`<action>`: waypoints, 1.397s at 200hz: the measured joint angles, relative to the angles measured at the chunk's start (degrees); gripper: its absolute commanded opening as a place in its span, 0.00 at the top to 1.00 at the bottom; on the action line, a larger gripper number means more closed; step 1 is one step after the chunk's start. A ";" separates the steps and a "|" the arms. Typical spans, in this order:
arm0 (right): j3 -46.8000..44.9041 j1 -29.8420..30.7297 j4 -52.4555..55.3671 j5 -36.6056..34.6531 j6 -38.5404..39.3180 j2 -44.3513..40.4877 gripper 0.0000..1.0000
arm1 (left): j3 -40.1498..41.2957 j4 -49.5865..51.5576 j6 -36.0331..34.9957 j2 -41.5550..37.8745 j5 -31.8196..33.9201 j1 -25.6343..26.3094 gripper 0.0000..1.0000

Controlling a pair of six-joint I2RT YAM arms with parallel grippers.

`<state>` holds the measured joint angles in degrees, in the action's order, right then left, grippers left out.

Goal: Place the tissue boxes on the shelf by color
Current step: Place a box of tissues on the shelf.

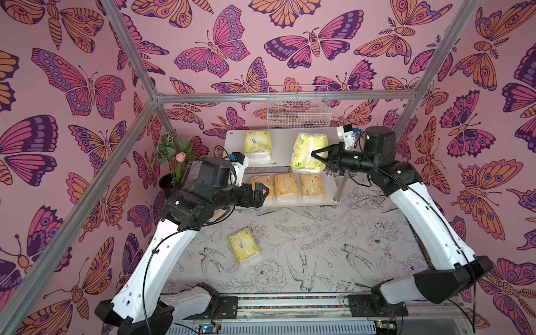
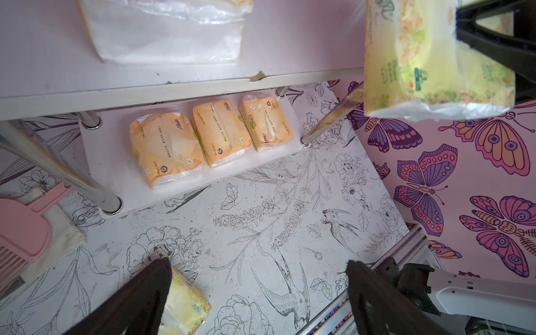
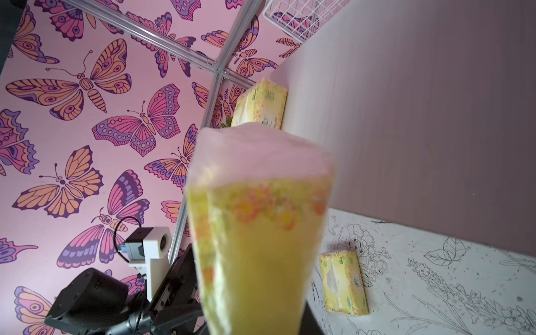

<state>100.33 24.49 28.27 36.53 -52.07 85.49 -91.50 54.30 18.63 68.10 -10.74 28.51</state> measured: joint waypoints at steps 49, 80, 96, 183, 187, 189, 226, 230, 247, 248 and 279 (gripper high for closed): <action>8.72 -0.42 -0.33 3.06 -1.05 10.82 0.86 | 0.31 0.13 0.00 -0.26 -0.17 -0.17 0.00; 14.23 -0.48 0.72 4.02 -1.66 16.76 0.84 | 0.66 0.20 0.00 -0.87 -0.17 -0.42 0.00; 17.40 -0.59 1.70 4.28 -1.66 19.37 0.84 | 1.09 0.22 0.00 -1.46 -0.17 -0.50 0.00; 25.90 -1.92 5.92 5.53 -1.79 26.01 0.45 | 2.27 0.22 0.04 -2.43 -0.17 -0.55 0.00; 26.12 -1.92 6.16 5.55 -1.53 26.18 0.43 | 2.29 0.22 0.04 -2.43 -0.15 -0.55 0.00; 26.18 -1.95 6.29 5.53 -1.55 26.23 0.42 | 2.29 0.22 0.04 -2.43 -0.15 -0.55 0.00; 27.98 -1.97 9.70 3.96 0.61 26.34 0.31 | 2.69 0.22 0.04 -2.43 -0.15 -0.55 0.00; 28.33 -1.97 10.34 3.30 1.27 26.32 0.30 | 2.71 0.22 0.04 -2.43 -0.15 -0.55 0.00; 29.92 -1.99 13.29 0.02 4.07 26.18 0.28 | 2.75 0.22 0.04 -2.58 -0.15 -0.55 0.00; 29.97 -1.99 13.42 -0.15 4.22 26.16 0.28 | 2.75 0.22 0.04 -2.60 -0.15 -0.55 0.00; 30.75 -2.01 18.23 -7.45 9.27 24.41 0.27 | 2.78 0.22 0.09 -3.15 0.04 -0.55 0.00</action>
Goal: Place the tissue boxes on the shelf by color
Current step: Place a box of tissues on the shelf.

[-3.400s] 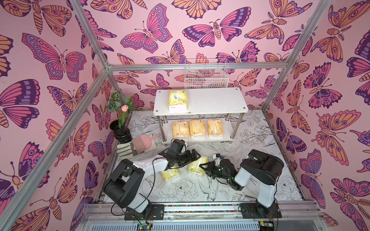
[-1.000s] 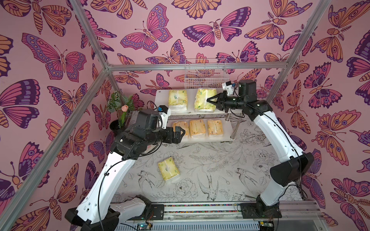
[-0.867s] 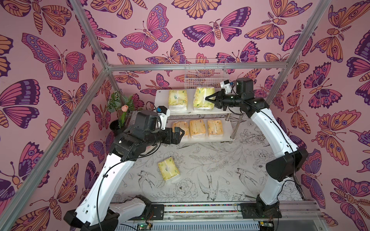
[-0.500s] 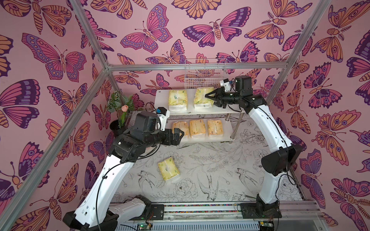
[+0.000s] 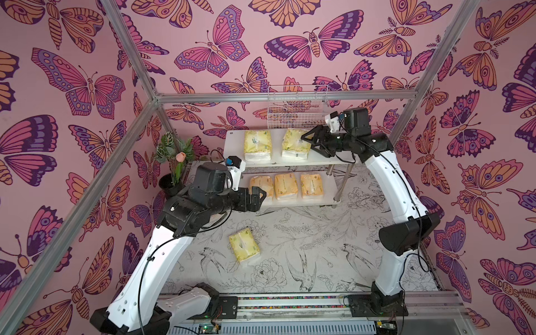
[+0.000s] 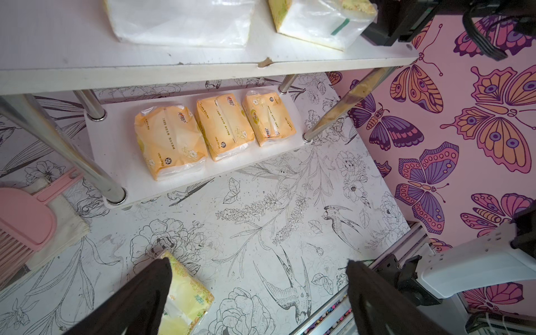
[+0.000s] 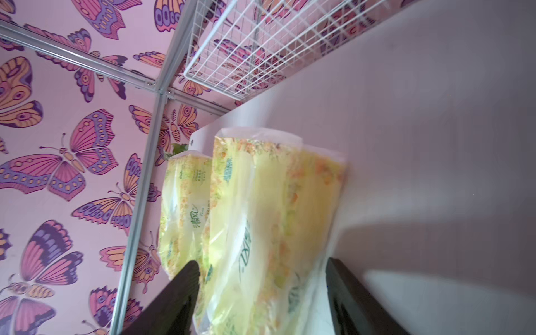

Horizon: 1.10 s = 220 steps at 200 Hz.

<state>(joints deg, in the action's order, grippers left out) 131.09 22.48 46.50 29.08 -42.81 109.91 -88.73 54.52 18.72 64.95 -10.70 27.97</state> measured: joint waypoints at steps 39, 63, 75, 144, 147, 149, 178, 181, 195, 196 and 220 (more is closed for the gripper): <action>0.39 0.00 3.02 -6.16 4.04 -1.11 0.27 | 0.55 -0.09 1.29 -0.87 2.40 -0.22 0.00; 0.42 0.00 2.78 -6.73 4.50 -1.11 0.27 | 1.38 -0.28 2.51 -2.49 5.31 -0.22 0.00; 0.22 0.00 2.14 -6.32 4.50 -1.11 0.27 | 1.62 -0.46 3.10 -3.45 6.78 -0.22 0.00; -2.16 0.00 -7.82 -1.49 3.98 1.18 0.27 | 3.74 -0.50 4.92 -7.98 12.13 -0.33 0.00; -2.14 0.00 -8.24 -1.22 3.91 1.31 0.27 | 3.87 -0.52 4.92 -8.02 12.20 -0.33 0.00; -2.10 0.00 -8.46 -1.05 3.89 1.46 0.27 | 3.91 -0.52 4.94 -8.07 12.24 -0.33 0.00; -0.74 0.00 -10.21 1.05 3.67 3.02 0.27 | 4.76 -0.48 5.18 -8.13 12.26 -0.33 0.00; -0.66 0.00 -10.36 1.16 3.65 3.13 0.27 | 4.81 -0.48 5.20 -8.13 12.26 -0.33 0.00; -0.48 0.00 -10.99 1.70 3.63 3.50 0.27 | 4.90 -0.48 5.42 -8.09 12.24 -0.37 0.00; -0.48 0.00 -11.06 1.77 3.61 3.54 0.27 | 4.90 -0.48 5.44 -8.09 12.24 -0.37 0.00; -0.39 0.00 -12.00 2.62 3.32 3.89 0.27 | 4.90 -0.50 5.73 -8.09 12.24 -0.59 0.00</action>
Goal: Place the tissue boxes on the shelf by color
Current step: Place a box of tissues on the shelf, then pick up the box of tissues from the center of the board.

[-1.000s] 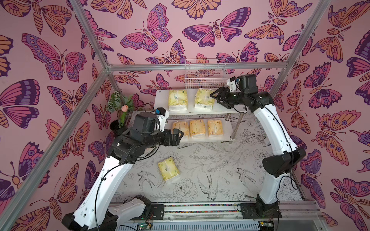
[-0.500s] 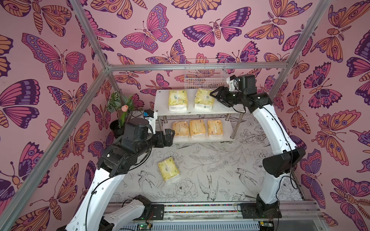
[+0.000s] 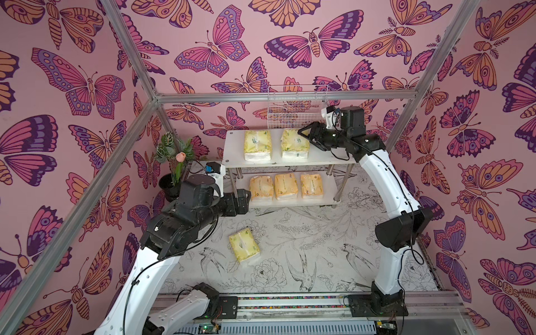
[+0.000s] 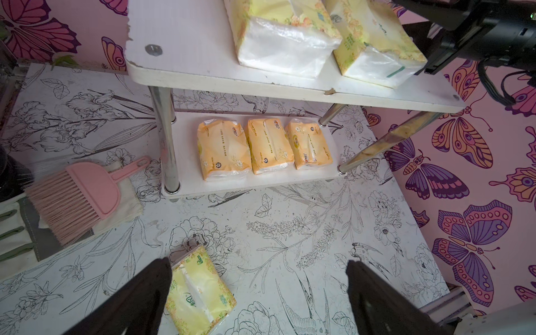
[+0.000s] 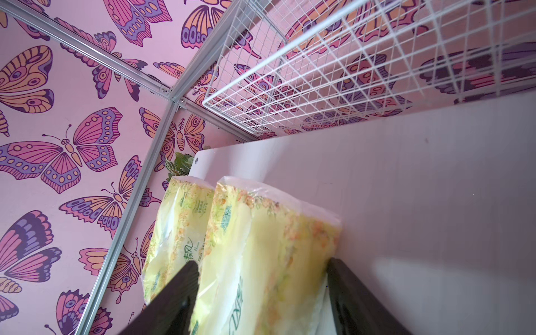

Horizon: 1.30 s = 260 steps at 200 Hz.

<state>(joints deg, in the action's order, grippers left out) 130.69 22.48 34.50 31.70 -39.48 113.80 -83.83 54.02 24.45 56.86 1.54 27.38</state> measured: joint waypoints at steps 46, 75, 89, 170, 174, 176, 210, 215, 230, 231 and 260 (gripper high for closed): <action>0.11 0.07 -1.77 1.01 -1.27 0.61 0.27 | 0.17 0.00 0.07 0.15 0.00 0.00 0.00; 0.11 0.11 -1.95 1.01 -1.81 0.66 0.27 | 0.22 0.02 0.07 0.26 0.00 0.00 0.00; 0.09 0.11 -1.97 0.98 -2.14 0.66 0.27 | 0.22 0.02 0.07 0.26 -0.02 0.00 0.00; -3.76 0.13 -5.25 0.87 -2.67 -1.31 0.27 | 0.85 -0.02 0.07 0.22 0.07 0.00 0.00; -4.09 0.13 -5.38 0.76 -2.67 -1.57 0.26 | 0.98 0.00 0.07 0.17 0.13 0.00 0.00; -4.22 0.15 -5.38 0.74 -2.67 -1.64 0.26 | 1.01 0.00 0.07 0.17 0.17 0.00 0.00; -7.37 0.15 -4.94 -0.17 -2.64 -4.61 0.25 | 2.93 -0.09 0.74 -1.14 1.77 -0.11 0.00; -7.93 0.15 -4.70 -0.33 -2.64 -5.27 0.25 | 3.48 -0.09 1.07 -1.57 2.05 -0.13 0.00; -9.81 0.15 -4.46 -0.59 -2.62 -7.58 0.24 | 5.40 -0.07 1.88 -3.02 2.93 -0.37 0.00; -9.99 0.15 -4.52 -0.59 -2.60 -7.76 0.24 | 5.51 -0.07 1.92 -3.10 2.99 -0.37 0.00; -17.53 0.22 -5.09 -0.59 -2.49 -15.89 0.23 | 11.32 -0.35 4.24 -6.34 4.15 -0.76 0.00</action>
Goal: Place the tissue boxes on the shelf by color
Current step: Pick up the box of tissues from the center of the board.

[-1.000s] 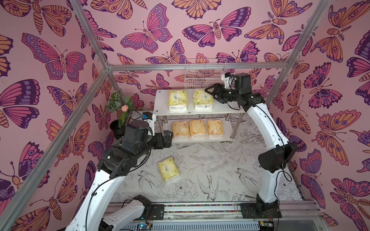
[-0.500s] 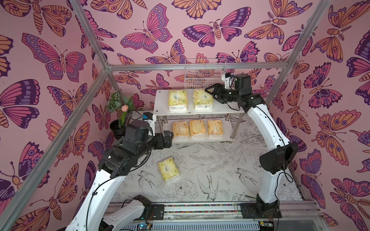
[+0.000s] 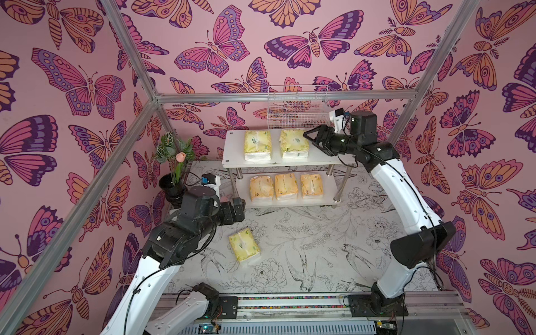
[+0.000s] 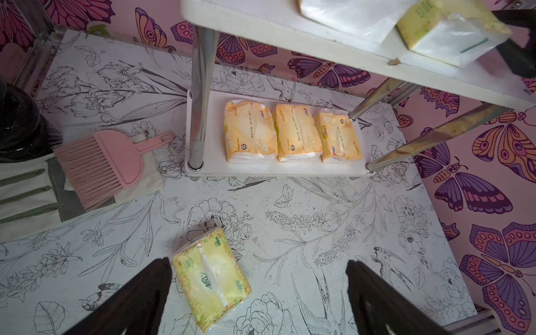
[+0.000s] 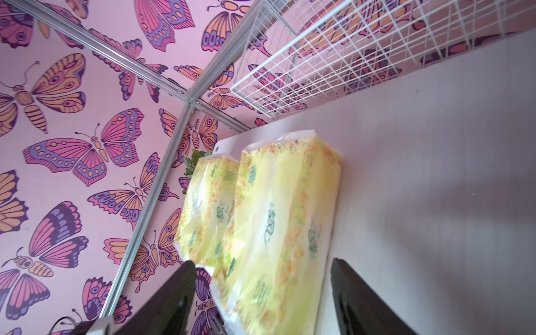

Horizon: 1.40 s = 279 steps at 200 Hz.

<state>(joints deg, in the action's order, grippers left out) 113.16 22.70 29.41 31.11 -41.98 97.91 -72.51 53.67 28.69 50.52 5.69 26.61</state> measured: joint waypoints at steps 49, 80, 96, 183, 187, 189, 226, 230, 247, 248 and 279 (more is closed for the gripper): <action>-19.82 2.82 -3.19 -1.60 2.21 -19.19 0.22 | 14.69 -0.81 5.84 -3.76 0.70 -0.09 0.00; -31.36 8.87 -2.97 -5.11 5.99 -26.84 0.22 | 24.33 -1.99 11.02 -8.00 2.54 -0.13 0.00; -37.92 12.74 -2.86 -7.63 7.02 -29.35 0.22 | 28.35 -3.26 13.09 -9.86 2.99 -0.20 0.00; -70.53 23.28 -14.51 -14.80 -0.81 -35.01 0.21 | 45.46 -20.02 18.47 -7.89 -0.57 -0.87 0.00; -71.52 23.37 -15.32 -14.99 -1.42 -35.15 0.21 | 45.90 -20.81 18.56 -7.48 -0.81 -0.96 0.00; -71.91 23.41 -15.65 -15.08 -1.62 -35.19 0.21 | 46.14 -21.24 18.58 -7.19 -0.96 -1.03 0.00; -75.91 23.63 -19.30 -16.59 -4.20 -35.32 0.21 | 49.18 -29.09 18.82 -3.10 -2.95 -1.86 0.00; -76.06 23.63 -19.47 -16.63 -4.46 -35.32 0.21 | 49.35 -29.83 18.82 -2.69 -3.10 -1.97 0.00; -76.94 23.65 -20.61 -17.11 -4.85 -35.36 0.21 | 49.86 -33.20 18.75 -0.57 -3.72 -2.34 0.00; -76.96 23.65 -20.63 -17.14 -4.87 -35.36 0.21 | 49.86 -33.38 18.75 -0.42 -3.78 -2.36 0.00; -78.60 23.65 -21.70 -17.64 -5.77 -35.52 0.21 | 50.38 -39.54 18.71 4.37 -5.33 -2.60 0.00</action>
<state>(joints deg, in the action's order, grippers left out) 34.57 46.35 7.70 13.47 -47.75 62.39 -22.13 14.13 47.40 54.89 0.36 24.01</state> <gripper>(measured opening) 0.788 0.998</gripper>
